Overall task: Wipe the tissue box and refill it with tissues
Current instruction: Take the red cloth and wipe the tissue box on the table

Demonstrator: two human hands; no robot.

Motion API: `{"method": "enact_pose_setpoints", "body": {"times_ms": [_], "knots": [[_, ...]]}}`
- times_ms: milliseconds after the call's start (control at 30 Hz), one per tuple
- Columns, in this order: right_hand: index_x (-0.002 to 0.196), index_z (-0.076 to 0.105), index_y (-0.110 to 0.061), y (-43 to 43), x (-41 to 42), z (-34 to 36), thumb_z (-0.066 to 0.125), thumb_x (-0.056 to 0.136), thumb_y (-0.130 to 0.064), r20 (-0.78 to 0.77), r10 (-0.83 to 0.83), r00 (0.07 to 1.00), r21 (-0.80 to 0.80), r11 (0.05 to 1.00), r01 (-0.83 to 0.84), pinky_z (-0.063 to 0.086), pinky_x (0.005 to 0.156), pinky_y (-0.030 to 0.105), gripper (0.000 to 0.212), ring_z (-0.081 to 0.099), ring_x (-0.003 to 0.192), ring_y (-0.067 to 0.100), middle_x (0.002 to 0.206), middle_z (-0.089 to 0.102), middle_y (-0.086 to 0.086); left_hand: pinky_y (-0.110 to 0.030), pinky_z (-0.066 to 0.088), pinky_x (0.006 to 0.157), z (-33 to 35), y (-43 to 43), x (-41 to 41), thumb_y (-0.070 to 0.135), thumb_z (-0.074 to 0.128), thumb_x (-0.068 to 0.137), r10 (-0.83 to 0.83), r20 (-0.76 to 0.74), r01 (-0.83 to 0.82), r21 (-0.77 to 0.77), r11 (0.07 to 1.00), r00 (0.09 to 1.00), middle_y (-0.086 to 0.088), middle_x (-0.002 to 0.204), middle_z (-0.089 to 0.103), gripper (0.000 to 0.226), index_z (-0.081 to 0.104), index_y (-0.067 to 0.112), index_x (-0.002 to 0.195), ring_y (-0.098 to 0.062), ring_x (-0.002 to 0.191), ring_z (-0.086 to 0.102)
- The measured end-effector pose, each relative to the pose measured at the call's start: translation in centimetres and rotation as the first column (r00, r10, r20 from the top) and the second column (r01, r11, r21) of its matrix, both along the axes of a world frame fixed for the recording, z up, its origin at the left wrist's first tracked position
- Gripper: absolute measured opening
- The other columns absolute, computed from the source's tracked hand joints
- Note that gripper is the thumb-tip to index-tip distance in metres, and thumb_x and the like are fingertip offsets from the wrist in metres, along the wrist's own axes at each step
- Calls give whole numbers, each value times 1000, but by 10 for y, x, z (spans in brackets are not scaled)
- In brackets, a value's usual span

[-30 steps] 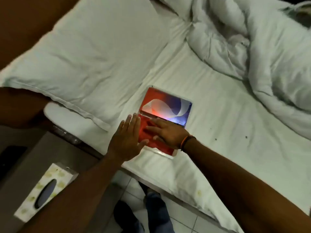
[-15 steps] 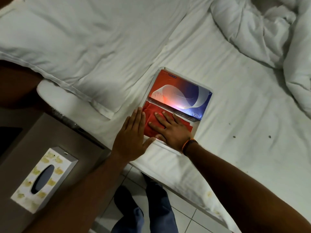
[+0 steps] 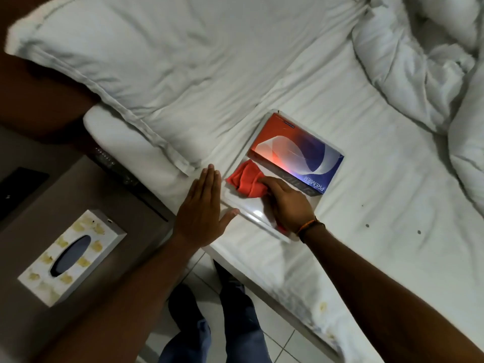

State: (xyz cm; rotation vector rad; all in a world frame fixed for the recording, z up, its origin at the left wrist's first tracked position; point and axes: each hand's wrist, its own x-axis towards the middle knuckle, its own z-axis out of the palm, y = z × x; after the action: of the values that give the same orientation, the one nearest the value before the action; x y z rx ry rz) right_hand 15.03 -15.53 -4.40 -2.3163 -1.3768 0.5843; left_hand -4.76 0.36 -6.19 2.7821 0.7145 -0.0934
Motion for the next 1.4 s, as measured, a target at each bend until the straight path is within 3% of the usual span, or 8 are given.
{"method": "enact_pose_setpoints", "body": {"times_ms": [100, 233, 567, 800, 1067, 1133, 1267, 1400], "knots": [[145, 49, -31, 0, -11, 25, 49, 99, -27, -110, -103, 989, 104, 988, 114, 51, 98, 36, 46, 62, 120, 21, 138, 62, -4, -46, 23, 127, 10, 9, -31, 71, 37, 96, 113, 9, -112, -19, 993, 994, -20, 170, 5, 102, 7, -1, 160, -31, 159, 7], [136, 59, -11, 38, -34, 64, 53, 98, -3, -109, -119, 987, 298, 943, 146, 43, 98, 15, 40, 62, 116, 12, 126, 67, -3, -46, 21, 127, 25, 26, -80, 70, 42, 91, 281, -2, -281, -42, 959, 960, -21, 170, 6, 104, 8, -2, 160, -33, 158, 9], [143, 53, -22, 172, -227, 43, 55, 96, -11, -132, 211, 968, 214, 960, -180, 54, 91, 42, 49, 65, 118, 27, 136, 65, 2, -46, 23, 126, 14, 35, -292, 73, 31, 94, 600, -71, -603, -32, 797, 797, -20, 169, 10, 101, 11, 0, 160, -34, 157, 15], [143, 53, -19, 232, -332, -40, 45, 86, -24, -122, 351, 929, 134, 933, -334, 54, 85, 43, 58, 64, 112, 37, 131, 67, 11, -51, 26, 123, -48, 60, -413, 66, 53, 91, 783, -117, -790, -32, 612, 611, -19, 169, 14, 101, 15, 3, 161, -38, 156, 18], [151, 42, -23, 280, -374, -129, 48, 95, -11, 41, 431, 901, -31, 902, -430, 53, 72, 51, 57, 66, 99, 49, 145, 56, 13, -48, 17, 128, -117, 89, -456, 75, 69, 74, 786, -169, -804, -118, 583, 594, -16, 171, 1, 133, -2, 4, 161, -33, 158, 5], [156, 35, -24, 283, -382, -147, 46, 100, -14, 55, 467, 883, -94, 883, -461, 52, 78, 52, 58, 63, 108, 51, 152, 49, 15, -45, 12, 127, -126, 97, -455, 75, 75, 69, 792, -188, -814, -160, 559, 581, -13, 172, -4, 140, -5, 6, 161, -31, 159, 1], [161, 29, -17, 277, -395, -174, 35, 106, -31, 22, 460, 888, -138, 881, -453, 36, 117, 54, 57, 32, 149, 45, 165, 30, 18, -46, 14, 127, -142, 111, -457, 77, 78, 62, 786, -235, -820, -199, 537, 572, -8, 172, -7, 147, -7, 12, 161, -29, 159, 1], [162, 23, -11, 272, -401, -178, 29, 105, -38, 49, 467, 883, -133, 879, -458, 29, 120, 56, 63, 24, 152, 47, 165, 25, 24, -47, 18, 126, -143, 119, -460, 75, 80, 60, 791, -273, -837, -206, 508, 547, -4, 172, -6, 147, -8, 17, 162, -28, 158, 5]]}}
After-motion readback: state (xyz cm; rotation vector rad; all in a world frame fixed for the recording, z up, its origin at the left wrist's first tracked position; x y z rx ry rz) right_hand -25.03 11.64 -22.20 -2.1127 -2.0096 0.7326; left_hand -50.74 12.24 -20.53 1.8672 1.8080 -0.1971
